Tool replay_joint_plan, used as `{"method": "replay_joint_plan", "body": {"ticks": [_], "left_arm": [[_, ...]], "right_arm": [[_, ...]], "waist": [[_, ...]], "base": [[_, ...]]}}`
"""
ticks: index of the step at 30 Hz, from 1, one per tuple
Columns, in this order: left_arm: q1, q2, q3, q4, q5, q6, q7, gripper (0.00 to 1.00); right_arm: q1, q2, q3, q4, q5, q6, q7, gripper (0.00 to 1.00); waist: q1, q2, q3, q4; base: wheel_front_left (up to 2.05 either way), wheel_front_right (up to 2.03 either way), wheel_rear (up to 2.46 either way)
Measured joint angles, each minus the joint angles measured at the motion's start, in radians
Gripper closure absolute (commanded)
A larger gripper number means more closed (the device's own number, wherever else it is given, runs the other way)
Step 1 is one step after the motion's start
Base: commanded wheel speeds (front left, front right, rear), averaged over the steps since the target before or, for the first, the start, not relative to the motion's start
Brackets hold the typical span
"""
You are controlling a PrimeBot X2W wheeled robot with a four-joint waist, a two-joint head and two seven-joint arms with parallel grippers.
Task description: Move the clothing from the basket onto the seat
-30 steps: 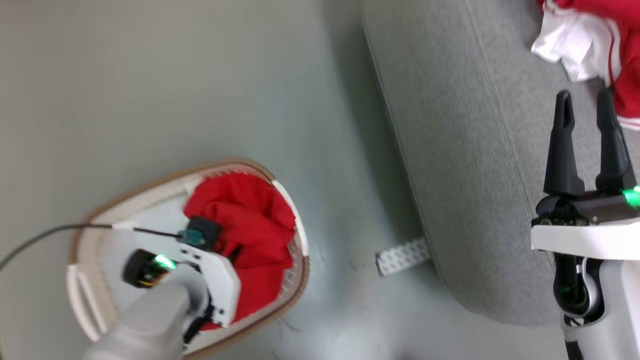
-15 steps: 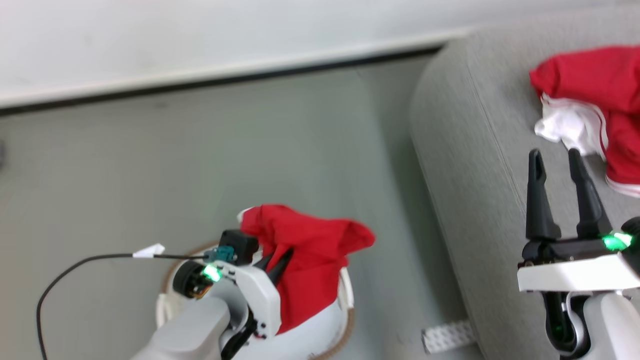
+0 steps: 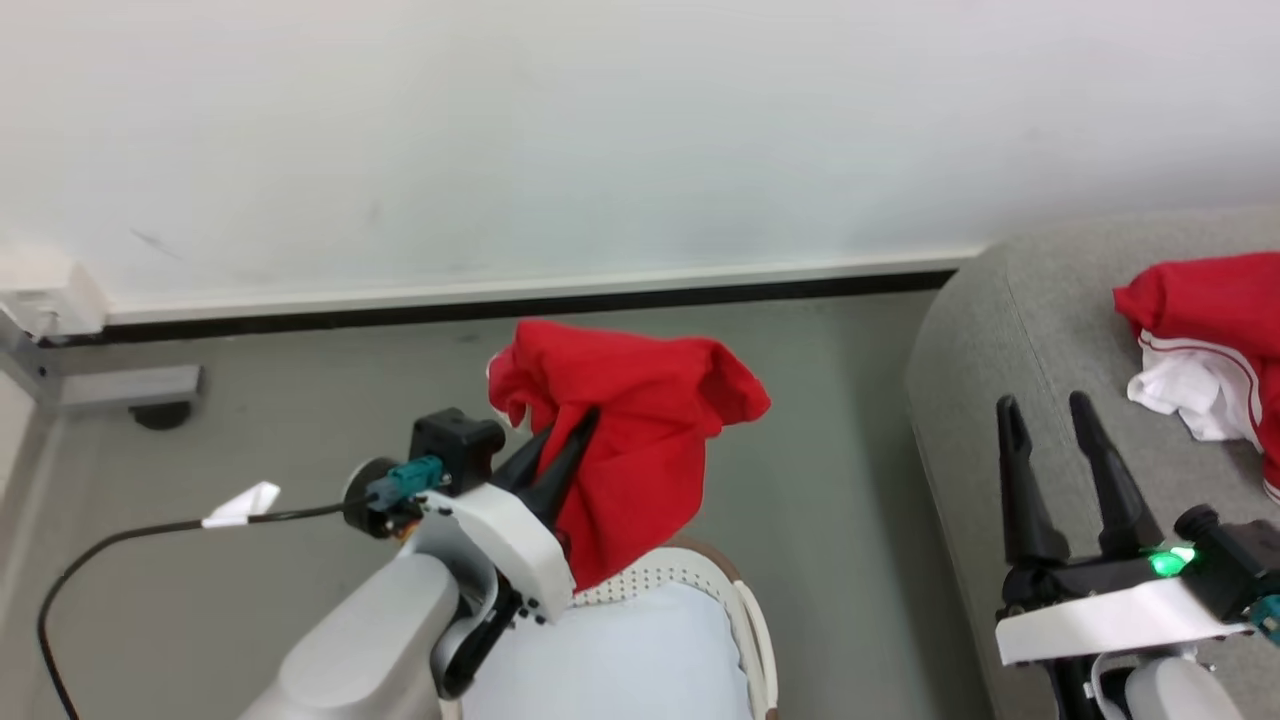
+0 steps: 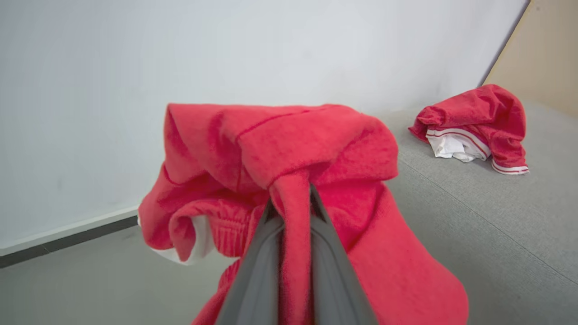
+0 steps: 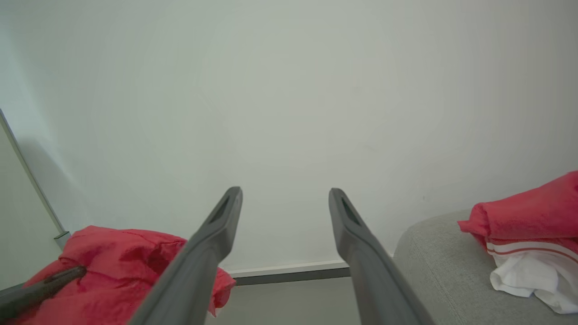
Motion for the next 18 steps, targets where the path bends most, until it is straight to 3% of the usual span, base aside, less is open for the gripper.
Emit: {"method": "replay_joint_plan", "body": {"ticks": [9, 18], "left_arm": [[0.019, 0.029, 0.098, -0.154, 0.051, 0.026, 0.0, 1.0], [0.05, 0.036, 0.104, -0.189, 0.054, 0.036, 0.0, 1.0]], "right_arm": [[0.025, 0.009, 0.067, 0.02, 0.009, 0.0, 0.0, 0.0], [0.029, 0.013, 0.1, 0.034, 0.009, 0.0, 0.0, 0.0]], "waist": [[0.0, 0.0, -0.049, 0.033], [0.0001, 0.0, -0.063, 0.04]], "base": [[0.0, 0.0, 0.0], [0.0, 0.0, 0.0]]}}
